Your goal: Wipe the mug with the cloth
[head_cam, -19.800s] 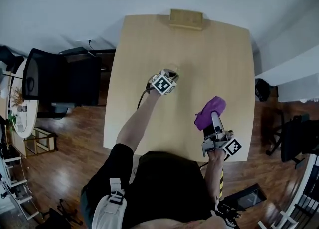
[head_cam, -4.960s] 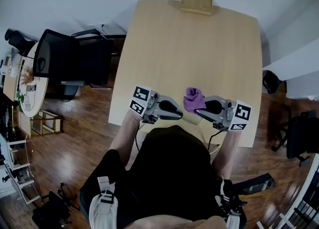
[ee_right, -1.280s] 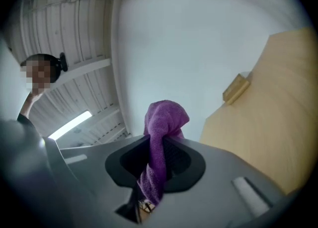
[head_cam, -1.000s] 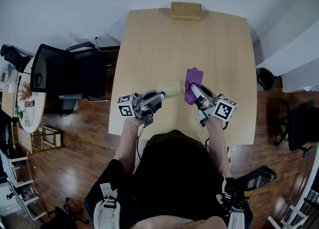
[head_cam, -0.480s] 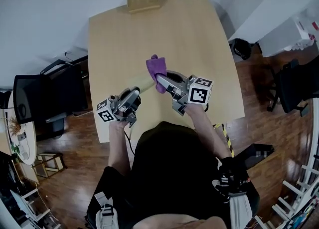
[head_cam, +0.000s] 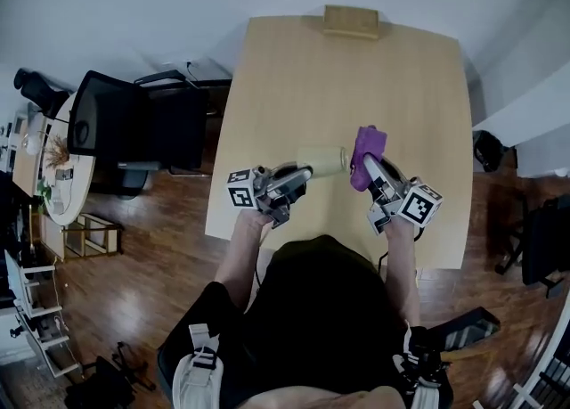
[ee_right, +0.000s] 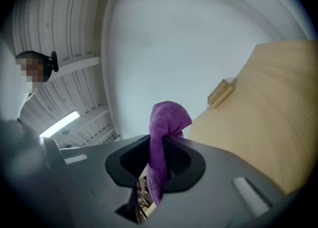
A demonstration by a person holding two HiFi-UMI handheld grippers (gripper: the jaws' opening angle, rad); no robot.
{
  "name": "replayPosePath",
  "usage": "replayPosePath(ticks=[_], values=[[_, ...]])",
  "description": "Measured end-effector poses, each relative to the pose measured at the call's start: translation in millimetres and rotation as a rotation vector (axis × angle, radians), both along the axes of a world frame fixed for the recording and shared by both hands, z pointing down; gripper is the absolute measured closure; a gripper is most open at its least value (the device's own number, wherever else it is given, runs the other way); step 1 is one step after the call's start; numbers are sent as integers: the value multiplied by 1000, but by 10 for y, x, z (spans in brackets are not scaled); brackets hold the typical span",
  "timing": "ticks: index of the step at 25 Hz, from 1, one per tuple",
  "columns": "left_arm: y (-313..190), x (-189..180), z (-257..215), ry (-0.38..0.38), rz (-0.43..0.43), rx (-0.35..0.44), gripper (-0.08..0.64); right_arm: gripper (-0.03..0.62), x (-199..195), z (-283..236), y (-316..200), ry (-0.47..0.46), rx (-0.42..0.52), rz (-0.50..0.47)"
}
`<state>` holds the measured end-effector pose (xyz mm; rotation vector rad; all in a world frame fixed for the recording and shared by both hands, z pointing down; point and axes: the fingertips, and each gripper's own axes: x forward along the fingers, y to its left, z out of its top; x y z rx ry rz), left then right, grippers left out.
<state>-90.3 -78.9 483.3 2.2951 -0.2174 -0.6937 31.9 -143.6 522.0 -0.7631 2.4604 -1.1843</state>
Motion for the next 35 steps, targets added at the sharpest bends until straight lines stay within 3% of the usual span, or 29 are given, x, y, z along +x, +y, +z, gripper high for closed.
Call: replayPosePath(ticks=[5,8,11,14,16,19,22,25,31,35], values=[[-1,35,11,-11,1,1,518,532,-103,-611,101,-136,155,-71],[4,59,-34,5,5,10,518,532,-312,-616,169,-90,186,-108],[15,66,-86,25,-2,26,514,534,-326,-315,98,-41,117,-70],[-5,-2,-82,23,-26,22,517,532,-241,91,43,113,42,-31],[-27,-50,-86,14,-41,21,518,532,-158,115,55,171,65,-10],[-55,-82,-81,-5,-51,26,518,532,-101,-204,104,138,164,-14],[-57,-51,-111,-9,-56,48,518,532,-249,-474,232,63,213,-116],[-7,12,-189,-14,-41,94,515,534,-384,-408,305,117,212,-182],[22,-14,-215,-16,-30,113,518,534,-244,21,163,258,108,-133],[29,-13,-194,-34,-37,112,518,533,-153,-414,172,108,165,-57]])
